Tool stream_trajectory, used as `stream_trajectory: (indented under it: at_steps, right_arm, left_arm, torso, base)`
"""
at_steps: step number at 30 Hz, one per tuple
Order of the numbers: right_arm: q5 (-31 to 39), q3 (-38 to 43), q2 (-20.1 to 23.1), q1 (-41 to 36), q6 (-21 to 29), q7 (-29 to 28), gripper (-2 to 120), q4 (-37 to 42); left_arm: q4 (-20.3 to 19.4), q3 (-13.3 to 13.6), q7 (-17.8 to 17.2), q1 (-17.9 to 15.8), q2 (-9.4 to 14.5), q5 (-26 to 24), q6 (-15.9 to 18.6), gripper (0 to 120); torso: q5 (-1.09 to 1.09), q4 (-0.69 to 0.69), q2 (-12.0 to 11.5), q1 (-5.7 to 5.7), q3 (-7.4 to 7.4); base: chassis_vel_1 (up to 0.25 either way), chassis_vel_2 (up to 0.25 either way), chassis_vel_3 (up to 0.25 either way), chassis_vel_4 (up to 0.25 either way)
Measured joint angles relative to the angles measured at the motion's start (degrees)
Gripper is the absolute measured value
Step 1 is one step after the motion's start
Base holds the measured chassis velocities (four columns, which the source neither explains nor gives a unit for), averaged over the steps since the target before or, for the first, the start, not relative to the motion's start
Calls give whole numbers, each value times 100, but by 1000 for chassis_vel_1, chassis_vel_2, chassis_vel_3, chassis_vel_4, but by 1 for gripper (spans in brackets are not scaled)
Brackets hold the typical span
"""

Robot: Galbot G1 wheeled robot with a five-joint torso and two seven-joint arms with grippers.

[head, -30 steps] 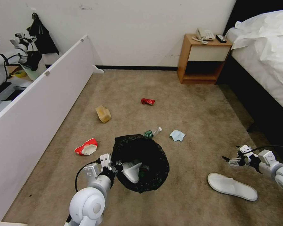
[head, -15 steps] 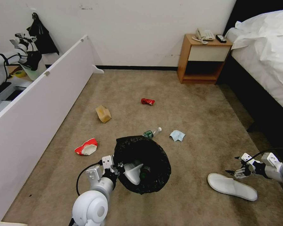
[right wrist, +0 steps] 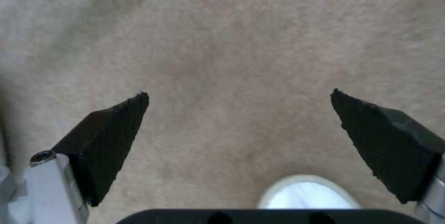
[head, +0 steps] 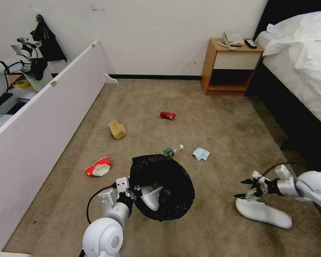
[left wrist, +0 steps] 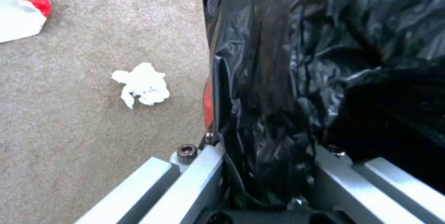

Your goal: Pick up the trash bin, then pick up the garbage from the floor and place it into the trash bin.

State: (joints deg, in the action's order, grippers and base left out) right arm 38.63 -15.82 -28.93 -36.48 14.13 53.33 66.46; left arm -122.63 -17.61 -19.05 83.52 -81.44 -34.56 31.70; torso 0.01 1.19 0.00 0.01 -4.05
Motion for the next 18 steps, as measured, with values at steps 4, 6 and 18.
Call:
stream_trajectory:
  at_steps: [4, 6, 18]
  right_arm:
    - [170, -271, -21, 133, 150, 341, 100, -274]
    - [148, -323, -10, 128, 153, 402, 100, -372]
    - [61, -168, 172, -201, 177, 462, 100, -437]
  left_arm:
    - [23, -19, 14, -7, -12, 16, -3, 0]
    - [45, -21, 15, -15, -24, 27, -5, 0]
    - [101, -25, 24, -34, -34, 59, -15, 0]
  torso:
    - [-2, 3, 0, 0, 0]
    - [-1, 4, 0, 0, 0]
    - [-1, 2, 0, 0, 0]
  base:
    - [0, 0, 0, 0]
    - [0, 0, 0, 0]
    - [0, 0, 0, 0]
